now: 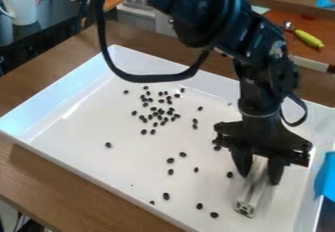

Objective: Sweep into pile

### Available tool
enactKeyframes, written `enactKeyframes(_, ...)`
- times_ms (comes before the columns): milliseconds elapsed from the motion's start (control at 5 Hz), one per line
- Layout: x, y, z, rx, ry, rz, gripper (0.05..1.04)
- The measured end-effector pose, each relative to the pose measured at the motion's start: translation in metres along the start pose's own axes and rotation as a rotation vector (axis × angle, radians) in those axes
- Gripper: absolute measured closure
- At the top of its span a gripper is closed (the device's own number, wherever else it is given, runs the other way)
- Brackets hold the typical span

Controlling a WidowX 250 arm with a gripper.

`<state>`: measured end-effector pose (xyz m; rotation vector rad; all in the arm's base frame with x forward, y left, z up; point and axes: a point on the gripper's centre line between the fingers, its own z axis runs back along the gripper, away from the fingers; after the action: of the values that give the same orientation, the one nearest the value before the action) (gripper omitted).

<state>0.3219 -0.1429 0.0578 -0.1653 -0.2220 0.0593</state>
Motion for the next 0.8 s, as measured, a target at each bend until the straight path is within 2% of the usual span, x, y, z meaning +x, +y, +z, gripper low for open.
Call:
enactKeyframes(200,0.003,0.011,0.001,-0.009,0.019,0.011,0.703)
enactKeyframes(400,0.007,0.025,0.003,-0.015,0.032,0.017,0.703)
enactKeyframes(800,0.022,0.057,0.004,-0.011,0.005,0.033,0.704)
